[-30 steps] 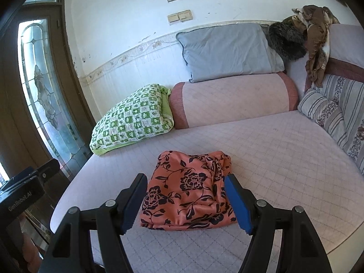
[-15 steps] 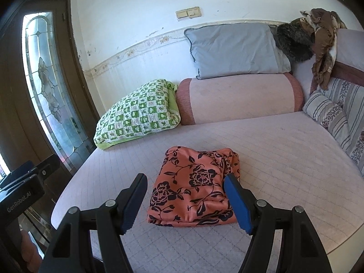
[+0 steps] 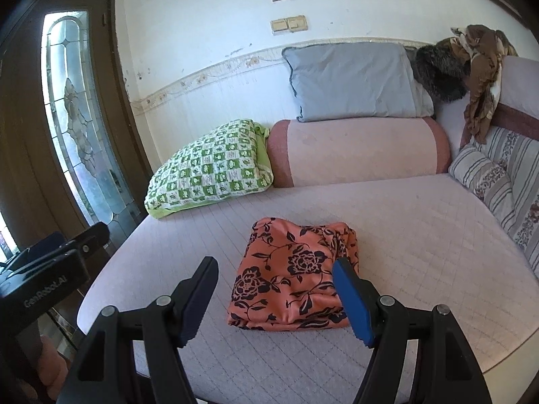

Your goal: Fold small clothes

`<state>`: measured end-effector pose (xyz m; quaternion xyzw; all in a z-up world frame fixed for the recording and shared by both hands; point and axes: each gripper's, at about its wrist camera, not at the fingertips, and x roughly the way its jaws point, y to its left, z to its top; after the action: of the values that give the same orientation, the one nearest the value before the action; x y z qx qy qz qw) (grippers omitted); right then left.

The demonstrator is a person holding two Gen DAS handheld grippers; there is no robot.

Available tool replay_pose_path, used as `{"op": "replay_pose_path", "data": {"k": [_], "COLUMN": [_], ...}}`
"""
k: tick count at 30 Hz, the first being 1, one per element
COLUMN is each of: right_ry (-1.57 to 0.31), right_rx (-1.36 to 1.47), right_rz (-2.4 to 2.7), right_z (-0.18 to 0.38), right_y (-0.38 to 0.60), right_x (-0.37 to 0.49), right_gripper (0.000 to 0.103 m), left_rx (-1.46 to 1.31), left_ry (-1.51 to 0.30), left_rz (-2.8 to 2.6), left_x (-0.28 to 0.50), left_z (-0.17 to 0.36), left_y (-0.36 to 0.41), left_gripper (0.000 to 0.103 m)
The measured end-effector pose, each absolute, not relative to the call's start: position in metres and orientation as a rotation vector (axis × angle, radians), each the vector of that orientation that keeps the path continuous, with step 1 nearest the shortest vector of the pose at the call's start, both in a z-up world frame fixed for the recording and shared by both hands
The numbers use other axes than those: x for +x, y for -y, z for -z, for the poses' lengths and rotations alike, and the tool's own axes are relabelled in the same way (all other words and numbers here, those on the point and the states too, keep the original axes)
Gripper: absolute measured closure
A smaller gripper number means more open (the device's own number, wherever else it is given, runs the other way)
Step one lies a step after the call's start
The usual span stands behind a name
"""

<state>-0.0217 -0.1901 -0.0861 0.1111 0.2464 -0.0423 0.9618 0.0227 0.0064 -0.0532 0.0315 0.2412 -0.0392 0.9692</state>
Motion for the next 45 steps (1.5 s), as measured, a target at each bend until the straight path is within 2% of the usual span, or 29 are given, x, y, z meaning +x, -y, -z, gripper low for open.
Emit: {"op": "replay_pose_path", "data": {"k": [45], "right_ry": [-0.382], "right_rx": [0.27], "right_rz": [0.156], "right_z": [0.04], "right_y": [0.202], "right_x": [-0.067], "right_gripper": [0.029], "left_rx": [0.047], "left_ry": [-0.394], "left_rz": [0.175], "left_x": [-0.027], "left_z": [-0.005], "left_y": [0.007], "left_gripper": [0.015]}}
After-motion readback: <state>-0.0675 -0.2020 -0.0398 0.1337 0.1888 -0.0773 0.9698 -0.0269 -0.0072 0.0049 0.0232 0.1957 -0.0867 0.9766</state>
